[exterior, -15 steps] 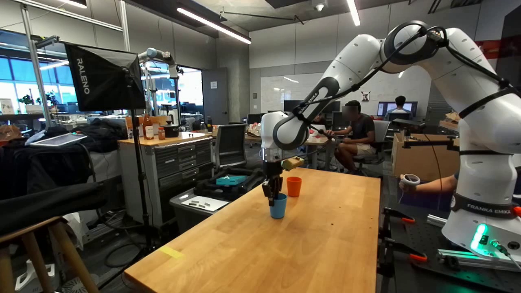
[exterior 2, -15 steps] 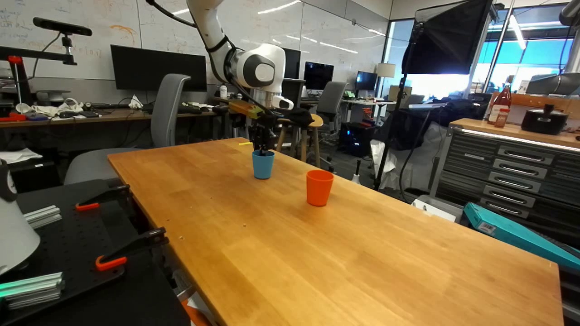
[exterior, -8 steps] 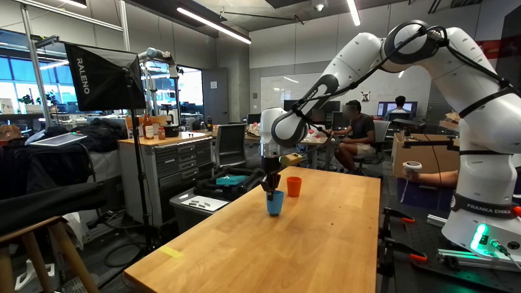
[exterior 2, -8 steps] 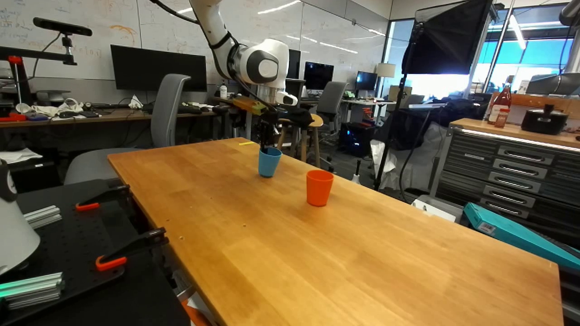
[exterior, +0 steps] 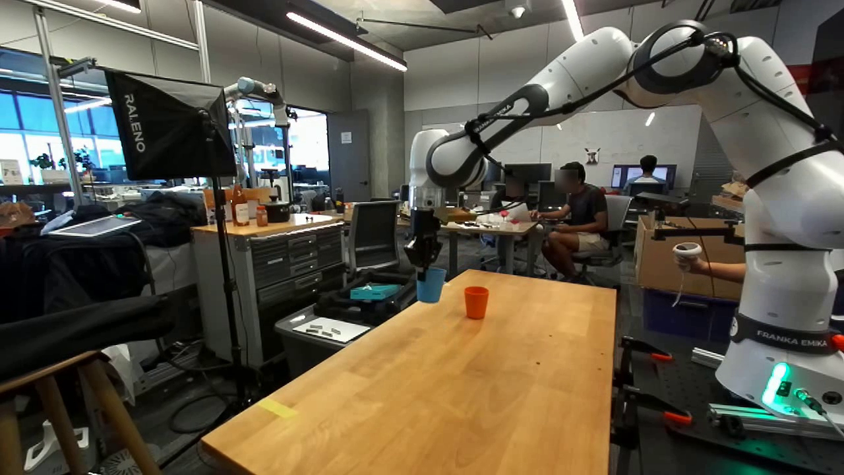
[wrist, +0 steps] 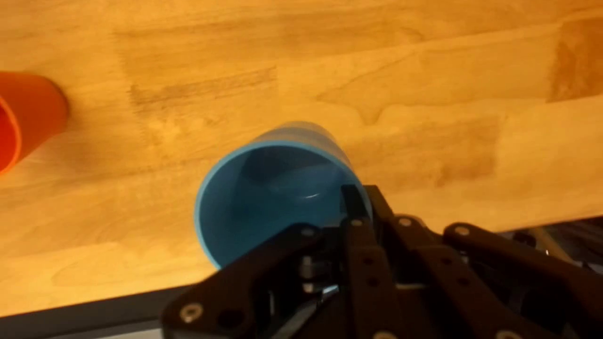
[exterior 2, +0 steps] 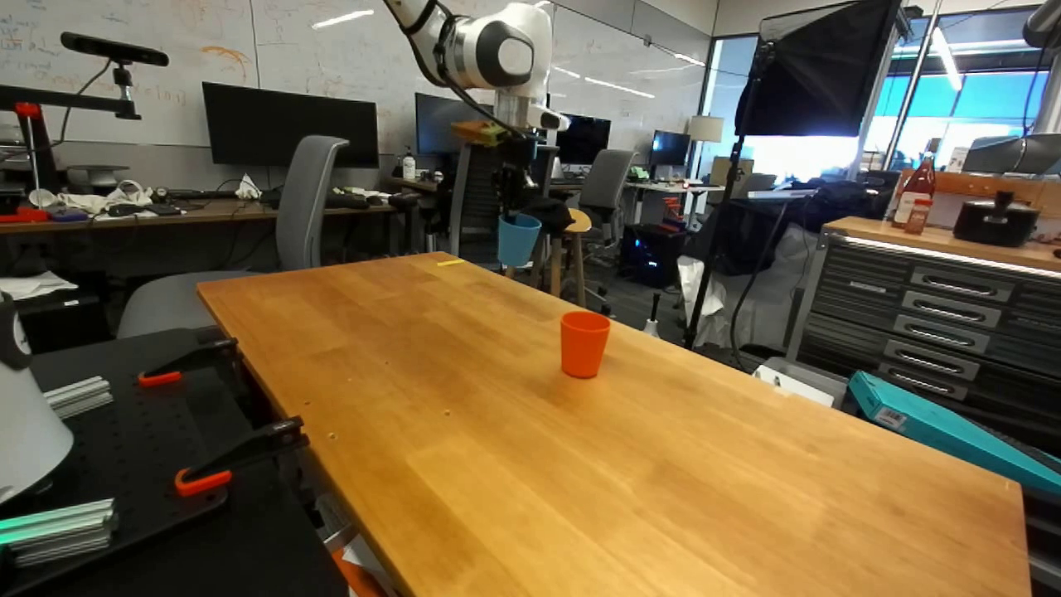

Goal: Stack the orange and blue cups together

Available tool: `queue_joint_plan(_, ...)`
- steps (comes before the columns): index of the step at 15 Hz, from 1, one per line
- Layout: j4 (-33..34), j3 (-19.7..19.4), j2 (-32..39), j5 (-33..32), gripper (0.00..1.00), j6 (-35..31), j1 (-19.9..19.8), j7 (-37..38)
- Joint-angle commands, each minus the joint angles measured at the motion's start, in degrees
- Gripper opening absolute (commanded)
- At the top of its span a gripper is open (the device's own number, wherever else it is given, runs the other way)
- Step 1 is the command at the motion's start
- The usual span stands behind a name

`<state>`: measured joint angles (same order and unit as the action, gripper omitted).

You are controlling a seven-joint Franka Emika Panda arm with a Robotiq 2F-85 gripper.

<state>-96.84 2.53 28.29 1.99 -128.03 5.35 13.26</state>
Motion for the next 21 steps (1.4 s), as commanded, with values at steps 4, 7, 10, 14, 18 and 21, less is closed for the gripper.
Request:
queue_joint_plan(4,4.8,-6.9,-3.5,-4.4,0.01,4.3,-1.2,5.9)
queue_joint_plan(7,2.6,-9.9,-4.0,-7.9,0.01,5.1,-1.9,8.5)
queue_joint_plan(10,0.2,-11.7,-4.2,-10.6,0.01,6.7,-2.8,10.5)
queue_joint_plan(14,-3.5,-12.3,-3.7,-11.4,0.01,6.4,-3.9,11.1)
queue_joint_plan(18,-6.4,-12.0,-2.8,-10.9,0.01,3.2,-5.1,9.6)
queue_joint_plan(21,-6.3,-11.5,-1.5,-9.2,0.01,-0.4,-5.6,9.6)
